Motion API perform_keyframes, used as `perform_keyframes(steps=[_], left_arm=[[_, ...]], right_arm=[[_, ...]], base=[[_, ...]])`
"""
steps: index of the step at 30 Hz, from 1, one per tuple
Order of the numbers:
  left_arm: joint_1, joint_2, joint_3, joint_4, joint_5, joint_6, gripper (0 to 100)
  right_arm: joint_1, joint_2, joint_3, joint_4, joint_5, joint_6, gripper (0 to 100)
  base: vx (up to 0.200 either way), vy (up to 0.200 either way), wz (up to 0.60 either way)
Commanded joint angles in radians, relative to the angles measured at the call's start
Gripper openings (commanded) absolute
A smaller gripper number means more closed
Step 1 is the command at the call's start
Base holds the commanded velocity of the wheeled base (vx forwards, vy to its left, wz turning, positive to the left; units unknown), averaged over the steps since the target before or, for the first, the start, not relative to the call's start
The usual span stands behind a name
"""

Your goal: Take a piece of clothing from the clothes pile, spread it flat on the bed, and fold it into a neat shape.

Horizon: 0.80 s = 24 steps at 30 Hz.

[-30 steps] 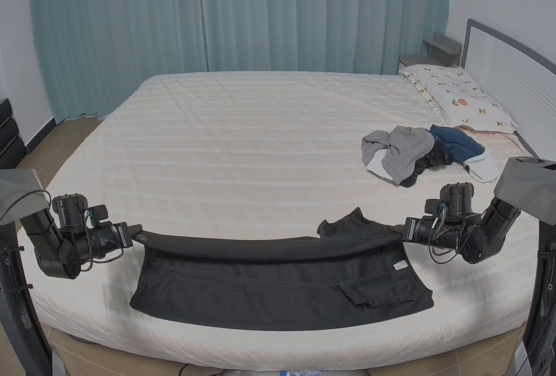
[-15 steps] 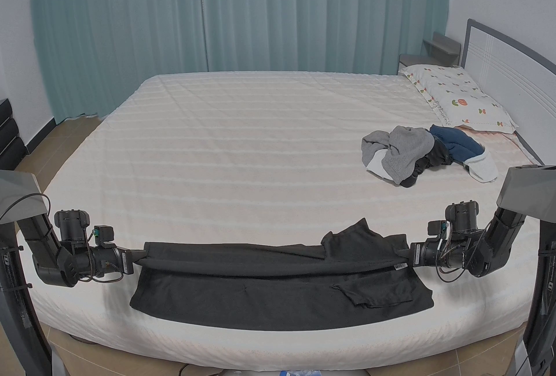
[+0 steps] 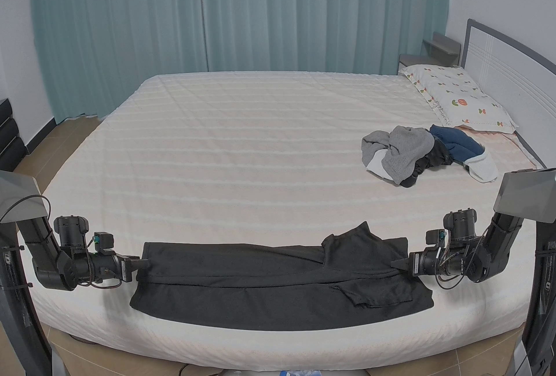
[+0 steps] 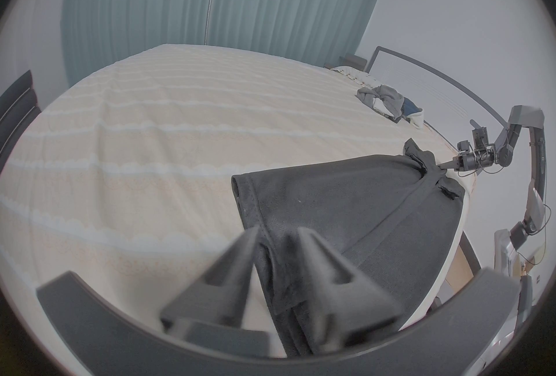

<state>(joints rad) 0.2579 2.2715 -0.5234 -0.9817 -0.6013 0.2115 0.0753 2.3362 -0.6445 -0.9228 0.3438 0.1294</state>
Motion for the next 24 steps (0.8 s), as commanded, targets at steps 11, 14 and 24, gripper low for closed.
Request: perform_keyframes(steps=[11,14,24], left_arm=[[0.035,0.002,-0.030,-0.006,-0.058,-0.040,100],[0.032,0.005,-0.052,-0.006,-0.054,-0.101,100],[-0.112,0.023,-0.165,0.041,0.159,-0.506,100]], right_arm=[[-0.005,-0.080,-0.026,-0.005,0.018,0.157,100],[-0.003,-0.083,-0.041,-0.013,0.007,0.210,100],[0.024,-0.051,-0.047,-0.062,-0.028,0.493,100]], base=[[0.000,0.000,0.00],[0.000,0.000,0.00],[0.000,0.000,0.00]])
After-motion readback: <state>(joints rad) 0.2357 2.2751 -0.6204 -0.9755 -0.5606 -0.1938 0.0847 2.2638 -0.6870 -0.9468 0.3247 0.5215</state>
